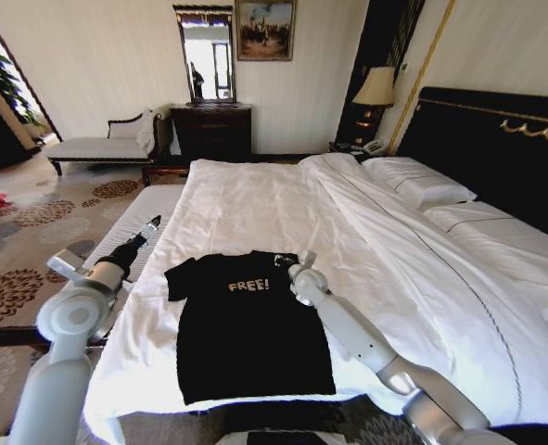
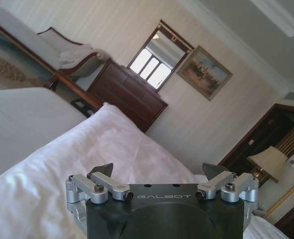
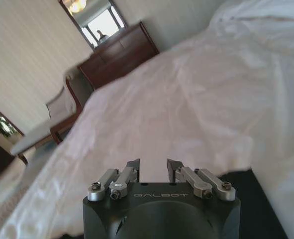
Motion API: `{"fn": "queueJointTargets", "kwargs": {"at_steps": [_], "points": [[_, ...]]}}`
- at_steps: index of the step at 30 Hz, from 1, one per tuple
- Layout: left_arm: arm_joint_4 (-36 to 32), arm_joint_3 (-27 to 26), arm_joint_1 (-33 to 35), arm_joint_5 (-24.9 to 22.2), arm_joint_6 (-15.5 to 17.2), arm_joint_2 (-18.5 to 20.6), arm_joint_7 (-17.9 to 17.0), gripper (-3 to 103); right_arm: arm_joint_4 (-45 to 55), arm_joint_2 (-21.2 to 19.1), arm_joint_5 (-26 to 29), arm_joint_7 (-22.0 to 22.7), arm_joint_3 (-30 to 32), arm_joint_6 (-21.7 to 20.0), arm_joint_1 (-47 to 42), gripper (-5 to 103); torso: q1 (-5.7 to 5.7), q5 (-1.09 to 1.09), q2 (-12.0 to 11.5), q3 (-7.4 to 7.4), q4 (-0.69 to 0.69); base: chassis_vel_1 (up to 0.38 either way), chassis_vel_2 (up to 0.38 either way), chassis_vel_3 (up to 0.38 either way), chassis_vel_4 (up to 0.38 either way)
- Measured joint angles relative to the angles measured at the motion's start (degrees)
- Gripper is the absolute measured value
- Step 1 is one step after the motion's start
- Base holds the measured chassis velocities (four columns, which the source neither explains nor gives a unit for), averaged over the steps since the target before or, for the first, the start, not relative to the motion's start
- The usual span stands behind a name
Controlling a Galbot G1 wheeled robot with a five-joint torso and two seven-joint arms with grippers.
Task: Fold the clothes on the bed.
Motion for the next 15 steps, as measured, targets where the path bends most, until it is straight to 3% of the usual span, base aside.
{"fn": "queueJointTargets", "kwargs": {"at_steps": [2, 5, 8, 9, 14, 15], "points": [[2.0, 0.4, -0.1, -0.7, 0.2, -0.4, -0.1, 100, 1.6, -1.5, 1.0, -0.8, 2.1, 0.9, -0.4, 40, 0.00, 0.01, 0.0, 0.00, 0.00, 0.000, 0.000, 0.000, 0.000], [4.6, 1.1, -0.5, -1.3, 0.8, -0.8, -0.3, 100, 2.7, -3.1, 1.5, -0.8, 3.7, 1.1, -0.9, 45, 0.00, 0.00, 0.0, 0.00, -0.01, 0.000, 0.000, 0.000, 0.000], [9.5, 2.6, -1.3, -2.0, 2.5, -1.5, 0.0, 100, 3.7, -5.4, 1.5, -0.4, 5.2, 1.0, -2.2, 62, 0.00, 0.01, 0.0, 0.00, -0.02, 0.000, 0.000, 0.000, 0.000], [9.5, 2.6, -1.3, -2.0, 2.5, -1.5, 0.0, 100, 3.7, -5.4, 1.5, -0.4, 5.2, 1.0, -2.2, 62, 0.00, 0.01, 0.0, 0.00, -0.02, 0.000, 0.000, 0.000, 0.000], [22.9, 4.0, -3.8, -6.3, 6.7, -3.9, 0.8, 100, 4.6, -6.7, 1.4, 1.1, 7.2, -0.2, -4.8, 83, 0.00, 0.00, 0.0, 0.00, 0.00, 0.000, 0.000, 0.000, 0.000], [22.9, 4.0, -3.8, -6.3, 6.7, -3.9, 0.8, 100, 4.6, -6.7, 1.4, 1.1, 7.2, -0.2, -4.8, 83, 0.00, 0.00, 0.0, 0.00, 0.00, 0.000, 0.000, 0.000, 0.000]]}}
